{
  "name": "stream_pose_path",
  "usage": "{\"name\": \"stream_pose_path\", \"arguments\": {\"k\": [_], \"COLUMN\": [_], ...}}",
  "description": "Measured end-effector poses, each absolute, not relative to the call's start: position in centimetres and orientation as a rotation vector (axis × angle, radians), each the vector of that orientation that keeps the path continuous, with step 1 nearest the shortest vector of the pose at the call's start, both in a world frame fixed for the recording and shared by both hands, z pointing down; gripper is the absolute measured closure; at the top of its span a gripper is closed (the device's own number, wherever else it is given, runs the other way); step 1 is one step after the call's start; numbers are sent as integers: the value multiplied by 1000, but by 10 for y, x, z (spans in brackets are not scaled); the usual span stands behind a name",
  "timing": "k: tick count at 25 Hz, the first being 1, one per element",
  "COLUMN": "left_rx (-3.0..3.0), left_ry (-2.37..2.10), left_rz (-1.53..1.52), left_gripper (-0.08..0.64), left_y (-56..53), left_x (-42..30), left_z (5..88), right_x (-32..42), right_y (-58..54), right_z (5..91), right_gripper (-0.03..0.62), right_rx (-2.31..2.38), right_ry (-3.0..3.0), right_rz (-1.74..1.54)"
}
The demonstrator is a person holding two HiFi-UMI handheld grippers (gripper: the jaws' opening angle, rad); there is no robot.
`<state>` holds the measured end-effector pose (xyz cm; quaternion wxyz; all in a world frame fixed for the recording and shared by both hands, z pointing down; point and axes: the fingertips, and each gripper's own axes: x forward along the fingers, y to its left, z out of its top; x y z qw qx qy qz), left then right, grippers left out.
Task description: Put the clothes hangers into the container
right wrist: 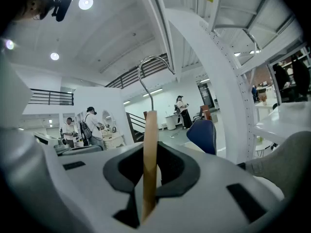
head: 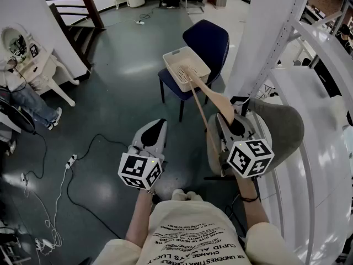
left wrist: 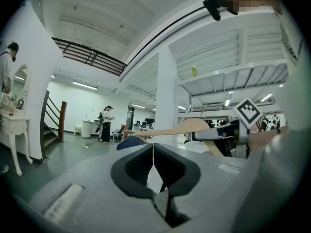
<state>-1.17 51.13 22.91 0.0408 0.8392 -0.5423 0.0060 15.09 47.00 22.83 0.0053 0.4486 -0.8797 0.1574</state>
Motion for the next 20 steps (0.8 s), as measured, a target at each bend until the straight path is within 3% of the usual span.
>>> {"name": "stream_pose_path", "arguments": {"k": [20], "left_rx": [2533], "left_ry": [-1673], "left_rz": [20], "left_gripper": [537], "left_y": [493], "left_x": [-20], "left_z": [242], "right_x": [151], "right_y": [445], "right_z": [249], "right_gripper": [540], "right_rx": [1429], "right_ry": [-2748], "right_rz": [590]}}
